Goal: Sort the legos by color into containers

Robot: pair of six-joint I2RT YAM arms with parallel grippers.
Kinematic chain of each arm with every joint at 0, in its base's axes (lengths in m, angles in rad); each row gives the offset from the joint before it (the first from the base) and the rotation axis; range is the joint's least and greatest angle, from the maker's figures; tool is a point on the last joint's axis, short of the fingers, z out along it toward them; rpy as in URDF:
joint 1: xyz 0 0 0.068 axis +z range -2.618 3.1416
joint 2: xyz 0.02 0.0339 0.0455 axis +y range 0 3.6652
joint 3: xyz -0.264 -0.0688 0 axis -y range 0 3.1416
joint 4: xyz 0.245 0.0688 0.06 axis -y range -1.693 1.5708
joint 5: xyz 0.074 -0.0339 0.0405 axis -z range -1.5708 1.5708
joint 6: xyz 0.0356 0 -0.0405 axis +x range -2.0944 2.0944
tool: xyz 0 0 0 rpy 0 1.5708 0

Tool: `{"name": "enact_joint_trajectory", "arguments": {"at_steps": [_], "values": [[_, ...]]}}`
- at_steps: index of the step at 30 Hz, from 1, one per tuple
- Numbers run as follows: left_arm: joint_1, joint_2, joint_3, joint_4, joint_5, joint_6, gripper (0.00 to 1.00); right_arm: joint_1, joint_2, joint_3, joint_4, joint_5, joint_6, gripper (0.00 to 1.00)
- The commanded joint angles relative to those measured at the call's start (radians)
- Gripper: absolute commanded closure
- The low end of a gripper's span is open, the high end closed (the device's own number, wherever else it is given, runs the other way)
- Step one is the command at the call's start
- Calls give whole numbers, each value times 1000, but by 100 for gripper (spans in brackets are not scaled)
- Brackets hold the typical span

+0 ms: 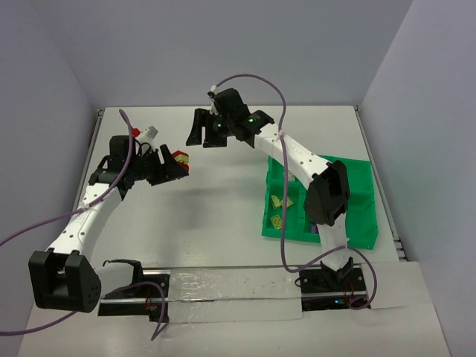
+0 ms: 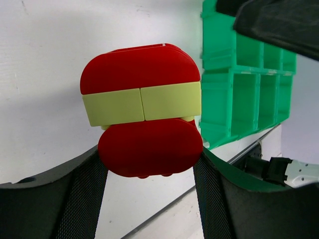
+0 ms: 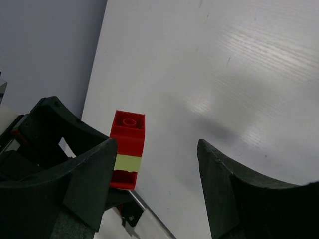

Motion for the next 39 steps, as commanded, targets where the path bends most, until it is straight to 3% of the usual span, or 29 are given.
{"name": "enact_joint_trajectory", "arguments": {"at_steps": [1, 18, 20, 22, 23, 24, 25, 26, 28, 29, 39], "values": [[-9, -35, 33, 20, 38, 27, 69, 12, 4, 31, 95, -81, 74, 27], [-12, -40, 36, 26, 25, 24, 70, 68, 101, 62, 95, -219, 89, 29], [-12, -45, 36, 25, 14, 21, 69, 68, 98, 56, 110, -231, 93, 42], [-12, -45, 35, 24, 8, 22, 69, 70, 86, 36, 136, -234, 100, 73], [-12, -45, 35, 22, 7, 24, 67, 69, 79, 28, 150, -235, 106, 90], [-12, -47, 36, 20, 6, 25, 65, 68, 72, 18, 161, -238, 109, 100], [-12, -50, 37, 19, -1, 25, 58, 67, 68, 9, 173, -246, 111, 100], [-12, -54, 38, 16, -17, 23, 40, 65, 62, -2, 200, -260, 116, 100], [-12, -58, 40, 12, -35, 21, 18, 61, 46, -29, 226, -274, 123, 100], [-12, -63, 41, 8, -50, 18, 1, 54, 33, -48, 251, -275, 130, 100], [-11, -109, 20, 20, -66, 9, 1, -50, -135, -259, 329, -285, 127, 100]]}}
